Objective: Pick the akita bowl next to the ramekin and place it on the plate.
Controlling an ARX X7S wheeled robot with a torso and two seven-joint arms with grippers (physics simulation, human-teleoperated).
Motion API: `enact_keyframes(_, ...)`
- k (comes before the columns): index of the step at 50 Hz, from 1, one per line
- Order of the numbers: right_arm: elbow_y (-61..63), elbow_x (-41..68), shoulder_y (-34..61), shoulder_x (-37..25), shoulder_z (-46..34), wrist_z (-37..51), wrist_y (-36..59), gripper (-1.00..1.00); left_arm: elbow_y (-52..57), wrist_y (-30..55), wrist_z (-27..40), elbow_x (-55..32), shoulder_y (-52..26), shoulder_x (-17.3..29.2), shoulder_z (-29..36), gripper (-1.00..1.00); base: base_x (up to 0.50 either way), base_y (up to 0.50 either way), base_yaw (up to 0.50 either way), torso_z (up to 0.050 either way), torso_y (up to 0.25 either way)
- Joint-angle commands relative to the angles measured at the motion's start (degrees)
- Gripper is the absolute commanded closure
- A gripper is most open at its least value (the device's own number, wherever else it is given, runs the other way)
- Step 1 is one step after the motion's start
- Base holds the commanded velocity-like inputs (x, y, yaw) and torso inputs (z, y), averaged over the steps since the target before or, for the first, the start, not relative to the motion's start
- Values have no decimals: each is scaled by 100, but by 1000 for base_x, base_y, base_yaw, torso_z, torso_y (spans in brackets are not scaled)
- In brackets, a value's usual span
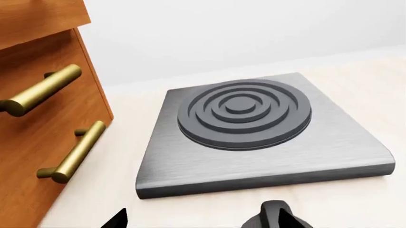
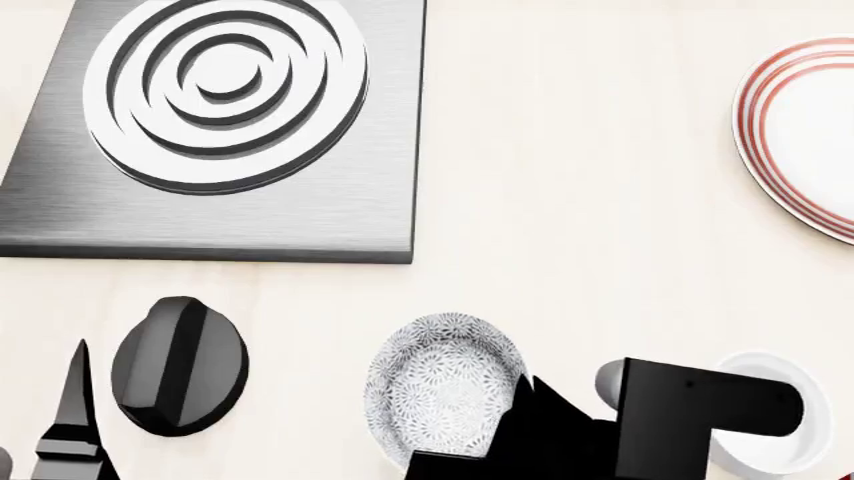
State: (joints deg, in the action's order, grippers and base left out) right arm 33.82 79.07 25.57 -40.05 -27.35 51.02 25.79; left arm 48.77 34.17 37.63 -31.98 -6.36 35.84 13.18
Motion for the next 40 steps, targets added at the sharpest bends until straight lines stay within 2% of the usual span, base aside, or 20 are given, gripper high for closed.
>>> enact_keyframes(1, 136, -172, 25, -41, 57, 127, -22, 100, -28, -11, 5, 3, 0, 11, 16, -100, 0, 0, 0, 0, 0)
enact_keyframes(19, 484, 864, 122, 4, 401, 26, -316, 100, -59, -26, 15, 11, -1, 32, 33, -100, 0, 0, 0, 0, 0)
enact_keyframes(40, 621, 1396, 465, 131, 663, 88, -571, 100, -51, -47, 43, 14, 20, 64, 39, -100, 0, 0, 0, 0, 0)
